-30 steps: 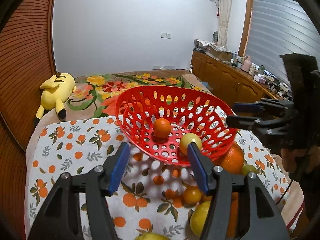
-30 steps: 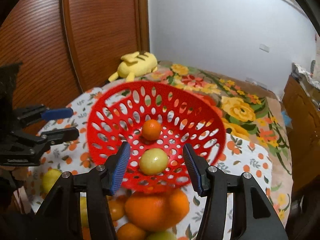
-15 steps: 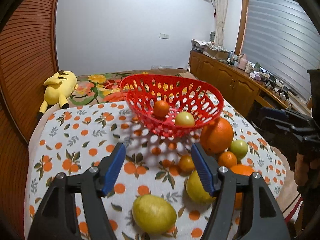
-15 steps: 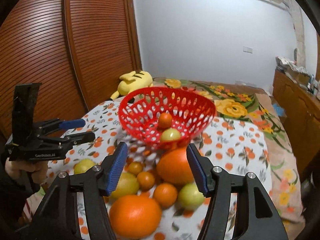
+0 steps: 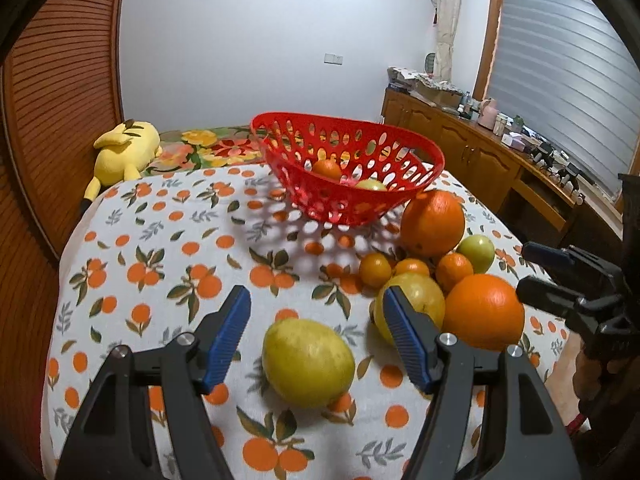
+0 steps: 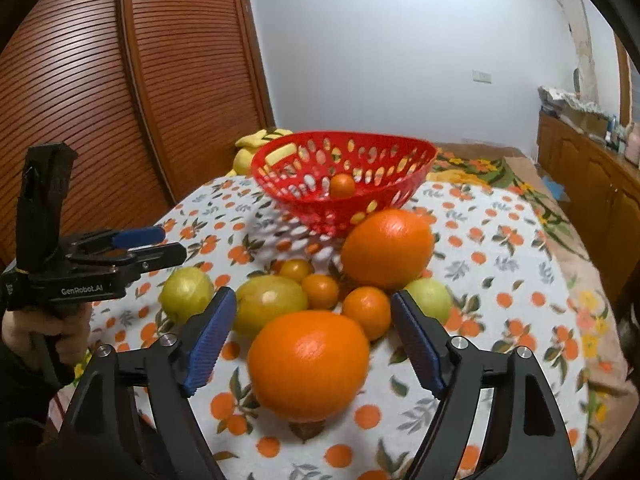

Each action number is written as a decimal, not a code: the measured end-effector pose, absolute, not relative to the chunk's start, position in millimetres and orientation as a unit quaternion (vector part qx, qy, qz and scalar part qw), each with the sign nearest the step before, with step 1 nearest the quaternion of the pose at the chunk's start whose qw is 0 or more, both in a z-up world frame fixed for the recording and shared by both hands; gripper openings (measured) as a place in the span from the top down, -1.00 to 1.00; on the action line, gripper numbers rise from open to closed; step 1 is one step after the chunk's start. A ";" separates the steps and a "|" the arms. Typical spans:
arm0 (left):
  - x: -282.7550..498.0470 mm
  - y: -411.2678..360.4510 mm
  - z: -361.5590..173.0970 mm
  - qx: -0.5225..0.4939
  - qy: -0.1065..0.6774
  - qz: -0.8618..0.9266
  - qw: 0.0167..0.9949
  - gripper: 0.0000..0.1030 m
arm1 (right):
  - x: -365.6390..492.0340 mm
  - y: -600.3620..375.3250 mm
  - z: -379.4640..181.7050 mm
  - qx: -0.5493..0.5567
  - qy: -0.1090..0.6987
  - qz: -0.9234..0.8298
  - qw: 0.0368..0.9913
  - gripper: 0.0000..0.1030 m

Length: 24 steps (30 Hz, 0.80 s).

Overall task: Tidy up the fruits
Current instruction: 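Withdraw both tools from the basket back toward the fruit cluster, then grasp the large yellow pomelo with the left tool while the right tool grasps the large orange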

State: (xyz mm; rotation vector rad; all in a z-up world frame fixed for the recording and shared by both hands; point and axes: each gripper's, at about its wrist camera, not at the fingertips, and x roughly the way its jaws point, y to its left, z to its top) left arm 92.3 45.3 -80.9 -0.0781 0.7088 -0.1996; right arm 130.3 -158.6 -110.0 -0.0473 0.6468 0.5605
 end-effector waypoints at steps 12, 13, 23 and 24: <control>83.4 44.1 -107.6 -0.045 0.365 -0.094 0.925 -0.34 | 127.9 -154.9 -136.9 -0.029 0.335 0.255 0.906 -0.62; 83.5 44.0 -108.5 -0.044 0.366 -0.095 0.925 -0.34 | 128.2 -155.9 -138.6 -0.027 0.338 0.255 0.906 -0.62; 85.8 41.9 -123.5 -0.047 0.381 -0.089 0.919 -0.34 | 124.4 -152.2 -152.0 -0.023 0.347 0.254 0.903 -0.67; 86.0 41.8 -124.9 -0.047 0.381 -0.088 0.919 -0.34 | 124.0 -152.1 -153.0 -0.023 0.346 0.253 0.903 -0.68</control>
